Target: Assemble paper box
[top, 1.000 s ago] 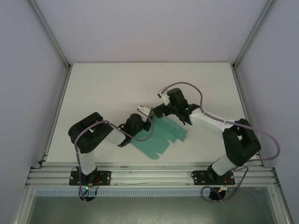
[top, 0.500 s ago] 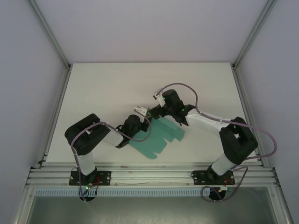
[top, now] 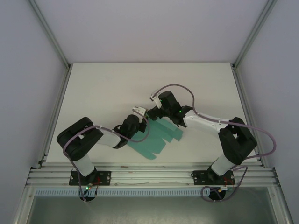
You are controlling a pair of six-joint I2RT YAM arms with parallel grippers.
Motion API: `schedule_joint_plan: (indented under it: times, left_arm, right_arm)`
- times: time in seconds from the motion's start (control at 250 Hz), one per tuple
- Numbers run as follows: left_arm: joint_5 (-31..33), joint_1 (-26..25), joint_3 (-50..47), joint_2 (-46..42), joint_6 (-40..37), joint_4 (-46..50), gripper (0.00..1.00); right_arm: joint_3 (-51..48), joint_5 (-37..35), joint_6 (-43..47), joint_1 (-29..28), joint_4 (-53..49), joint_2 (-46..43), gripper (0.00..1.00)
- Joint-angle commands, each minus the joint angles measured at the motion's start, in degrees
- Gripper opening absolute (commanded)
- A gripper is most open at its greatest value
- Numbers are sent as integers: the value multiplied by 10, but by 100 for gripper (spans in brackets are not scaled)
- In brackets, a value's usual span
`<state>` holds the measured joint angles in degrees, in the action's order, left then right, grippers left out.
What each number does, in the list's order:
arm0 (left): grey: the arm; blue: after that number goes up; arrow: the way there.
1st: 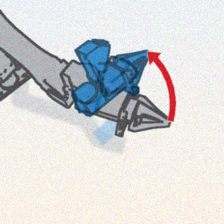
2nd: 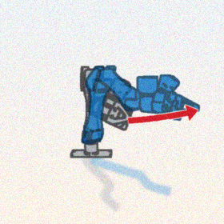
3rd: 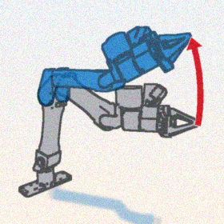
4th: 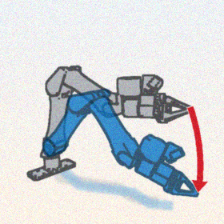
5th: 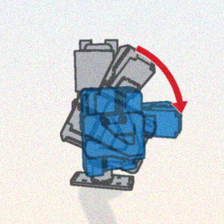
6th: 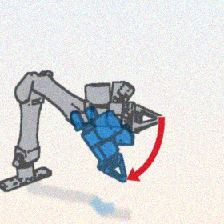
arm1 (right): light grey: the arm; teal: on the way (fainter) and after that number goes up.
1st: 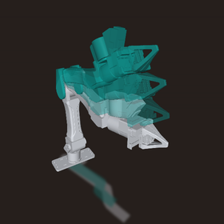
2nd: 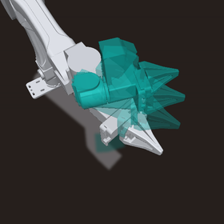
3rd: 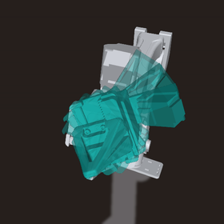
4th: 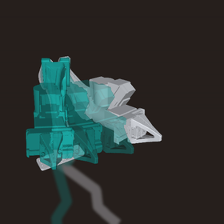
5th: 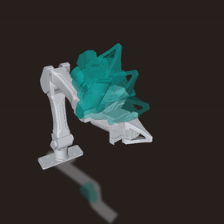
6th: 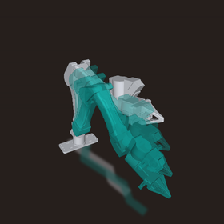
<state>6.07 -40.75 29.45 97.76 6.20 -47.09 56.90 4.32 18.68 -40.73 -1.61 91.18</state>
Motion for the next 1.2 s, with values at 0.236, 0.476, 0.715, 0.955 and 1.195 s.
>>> schedule_joint_plan:
  times: [0.236, 0.476, 0.715, 0.955, 1.195]
  left_arm:
    - [98, -3, 30, 59, 14, 24, 0]
    - [118, -2, 9, -24, 58, 49, 0]
    - [196, -3, 22, -135, 129, 178, 0]
    - [187, -3, 3, -219, 144, 213, 0]
    - [157, -3, -9, -241, 137, 206, 0]
  right_arm:
    - [-27, -25, -36, -10, -111, 13, 100]
    - [-30, -114, -127, -10, -84, -99, 100]
    - [-58, -198, -158, -7, -110, -288, 100]
    - [-90, -185, -183, 11, -168, -378, 100]
    - [-65, -131, -192, 25, -160, -313, 100]
